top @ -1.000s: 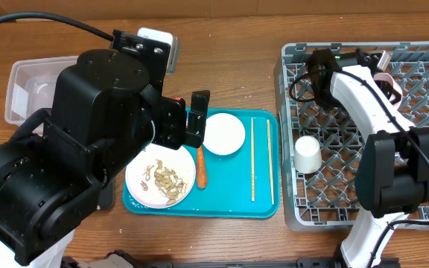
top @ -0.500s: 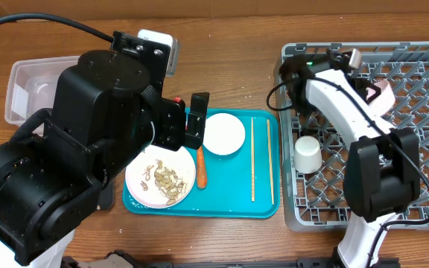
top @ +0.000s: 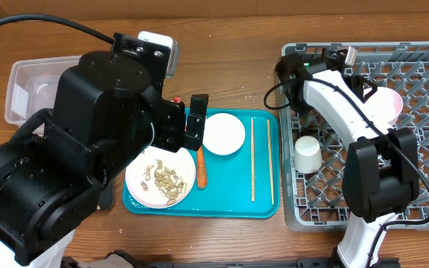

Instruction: Sort waste into correct bins and load items into the dishwasher

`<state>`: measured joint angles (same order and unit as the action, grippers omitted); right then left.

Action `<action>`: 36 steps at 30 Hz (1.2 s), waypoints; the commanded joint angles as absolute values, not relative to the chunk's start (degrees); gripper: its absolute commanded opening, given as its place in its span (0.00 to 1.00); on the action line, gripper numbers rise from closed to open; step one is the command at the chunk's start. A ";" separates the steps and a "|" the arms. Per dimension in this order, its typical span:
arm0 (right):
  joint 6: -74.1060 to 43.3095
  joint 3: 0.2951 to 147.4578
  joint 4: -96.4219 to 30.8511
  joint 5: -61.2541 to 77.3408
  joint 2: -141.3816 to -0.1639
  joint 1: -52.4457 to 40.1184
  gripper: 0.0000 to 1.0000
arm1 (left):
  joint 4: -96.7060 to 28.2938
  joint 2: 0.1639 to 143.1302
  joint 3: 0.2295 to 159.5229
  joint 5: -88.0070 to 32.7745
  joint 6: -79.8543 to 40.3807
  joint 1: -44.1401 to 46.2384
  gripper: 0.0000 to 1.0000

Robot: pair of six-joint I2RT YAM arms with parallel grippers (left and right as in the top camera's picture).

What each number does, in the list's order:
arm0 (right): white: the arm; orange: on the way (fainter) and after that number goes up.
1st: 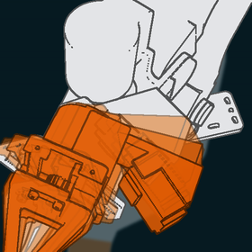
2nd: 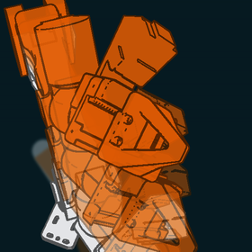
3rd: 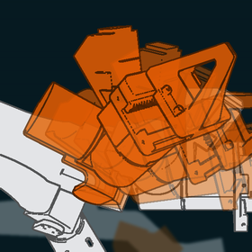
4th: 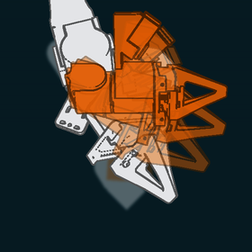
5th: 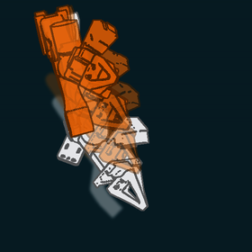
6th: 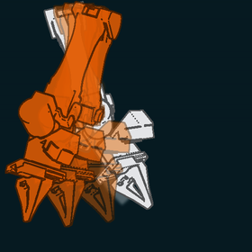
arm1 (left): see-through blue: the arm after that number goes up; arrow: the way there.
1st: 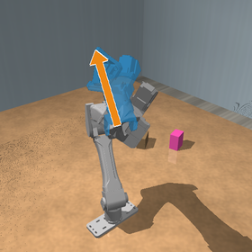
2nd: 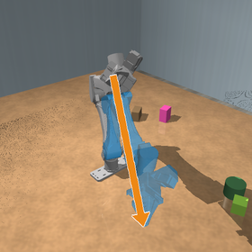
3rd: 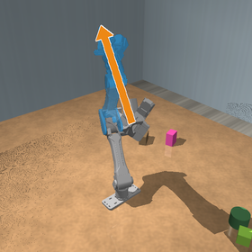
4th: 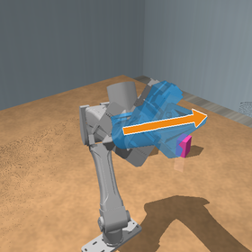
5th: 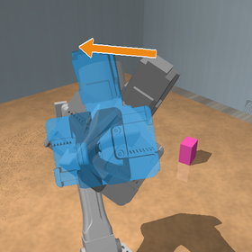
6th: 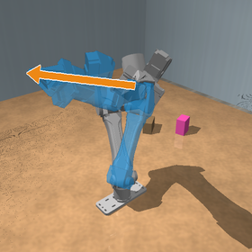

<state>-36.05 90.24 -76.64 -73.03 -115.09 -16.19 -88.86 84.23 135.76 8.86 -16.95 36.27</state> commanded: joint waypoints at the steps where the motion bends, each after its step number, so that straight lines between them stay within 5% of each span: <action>1: -38.94 90.41 -76.53 -62.02 -114.28 -15.31 0.50 | -89.36 83.88 136.55 9.45 -16.27 35.92 1.00; 9: -35.29 94.45 -71.83 -37.47 -102.63 -11.40 0.47 | -89.32 83.88 136.55 9.50 -16.25 35.92 1.00; 13: -31.66 96.92 -70.08 -25.67 -94.24 -10.57 0.72 | -89.32 83.94 136.55 9.61 -16.27 35.92 1.00; 17: -31.68 97.19 -69.45 -14.96 -87.18 -4.19 0.78 | -89.43 83.99 136.55 9.56 -16.29 35.92 1.00; 26: -26.44 93.80 -75.00 6.31 -90.17 25.23 0.72 | -89.52 83.99 136.55 9.52 -16.29 35.92 1.00; 36: -21.19 88.05 -73.69 9.15 -99.13 27.83 0.71 | -89.54 83.99 136.55 9.45 -16.29 35.92 1.00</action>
<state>-23.18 88.58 -74.61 6.83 -97.27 27.99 -89.43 84.23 135.76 8.84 -16.80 36.27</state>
